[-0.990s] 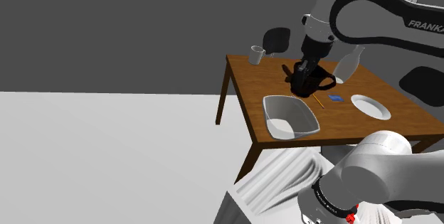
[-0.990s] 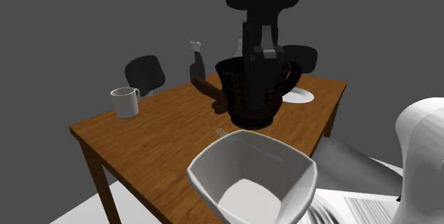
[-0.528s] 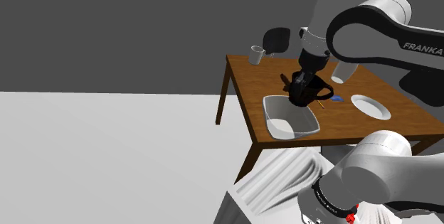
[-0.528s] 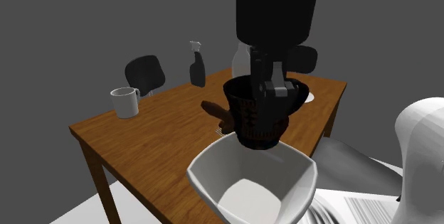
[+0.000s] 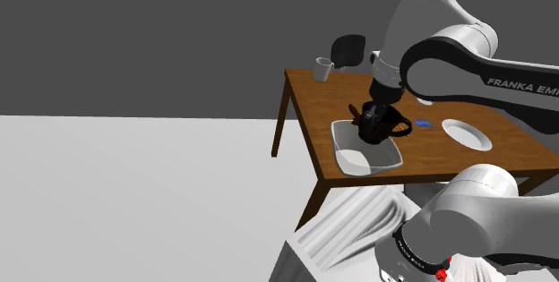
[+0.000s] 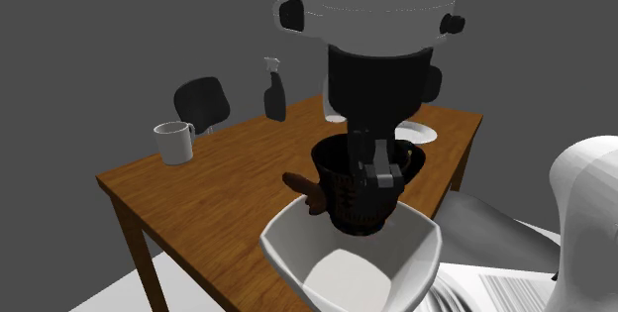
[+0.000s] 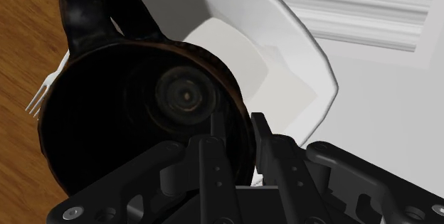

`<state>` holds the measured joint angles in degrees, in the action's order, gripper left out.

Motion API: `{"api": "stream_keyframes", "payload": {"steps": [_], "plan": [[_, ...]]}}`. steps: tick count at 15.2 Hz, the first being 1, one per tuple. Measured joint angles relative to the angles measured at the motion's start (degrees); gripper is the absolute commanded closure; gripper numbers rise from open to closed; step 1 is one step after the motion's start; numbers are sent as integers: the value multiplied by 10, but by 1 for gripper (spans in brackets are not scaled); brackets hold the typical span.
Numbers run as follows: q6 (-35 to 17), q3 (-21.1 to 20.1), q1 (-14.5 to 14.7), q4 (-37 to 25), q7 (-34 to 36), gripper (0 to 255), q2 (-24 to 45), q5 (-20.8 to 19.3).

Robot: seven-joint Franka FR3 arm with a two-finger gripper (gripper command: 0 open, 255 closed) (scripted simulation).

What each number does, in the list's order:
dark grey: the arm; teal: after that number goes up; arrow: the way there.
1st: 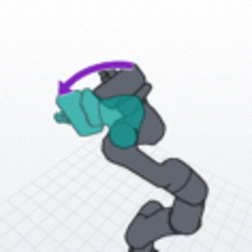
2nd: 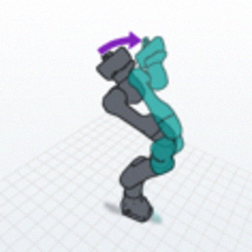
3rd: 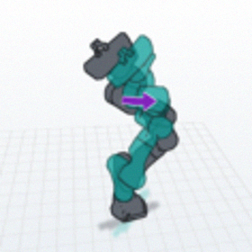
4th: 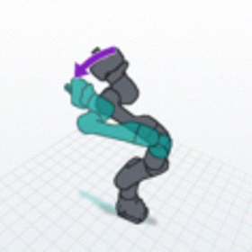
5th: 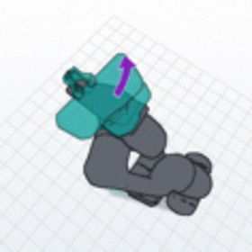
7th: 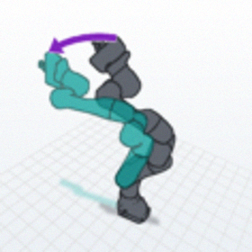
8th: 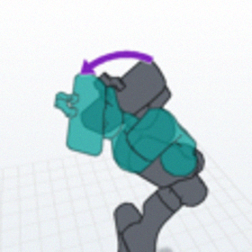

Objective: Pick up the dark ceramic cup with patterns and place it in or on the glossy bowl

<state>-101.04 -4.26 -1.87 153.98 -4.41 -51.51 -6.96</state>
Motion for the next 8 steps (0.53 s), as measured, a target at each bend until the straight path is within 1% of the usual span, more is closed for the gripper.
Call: {"api": "stream_keyframes", "payload": {"steps": [3, 8], "plan": [[-24, -1, 0, 21, 4, 255, 3, 0], [-30, -1, 0, 28, 5, 255, 3, 0]]}}
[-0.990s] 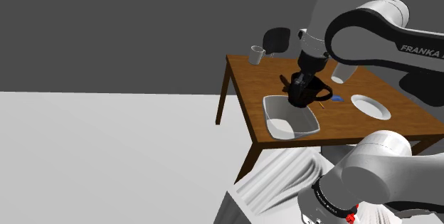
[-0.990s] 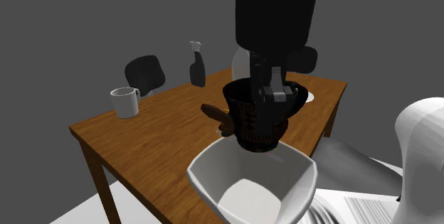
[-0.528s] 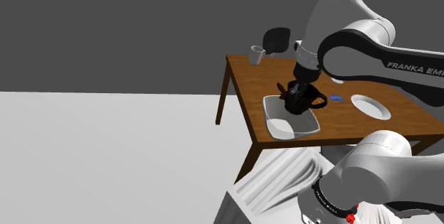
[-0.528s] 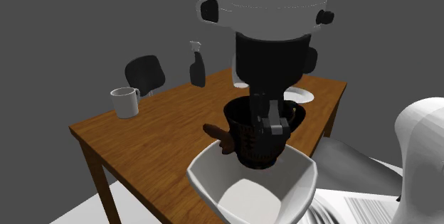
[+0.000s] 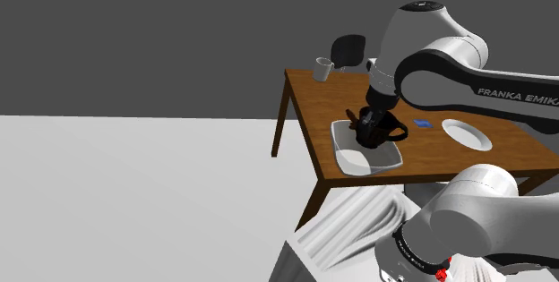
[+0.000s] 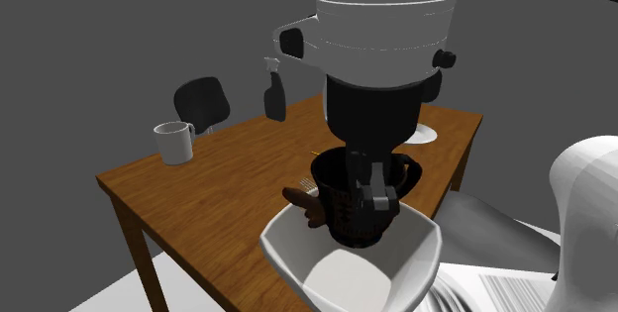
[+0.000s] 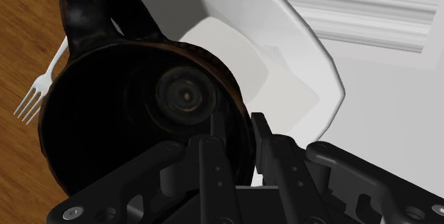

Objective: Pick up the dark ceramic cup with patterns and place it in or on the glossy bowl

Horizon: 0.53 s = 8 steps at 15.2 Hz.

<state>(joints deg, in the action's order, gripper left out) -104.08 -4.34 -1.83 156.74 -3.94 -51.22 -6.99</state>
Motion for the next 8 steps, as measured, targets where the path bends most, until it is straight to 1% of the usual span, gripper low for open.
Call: {"api": "stream_keyframes", "payload": {"steps": [1, 2, 8], "plan": [[0, 0, 0, 0, 0, 255, 0, 0], [0, 0, 0, 0, 0, 0, 0, 0], [0, 0, 0, 0, 0, 0, 0, 0]]}}
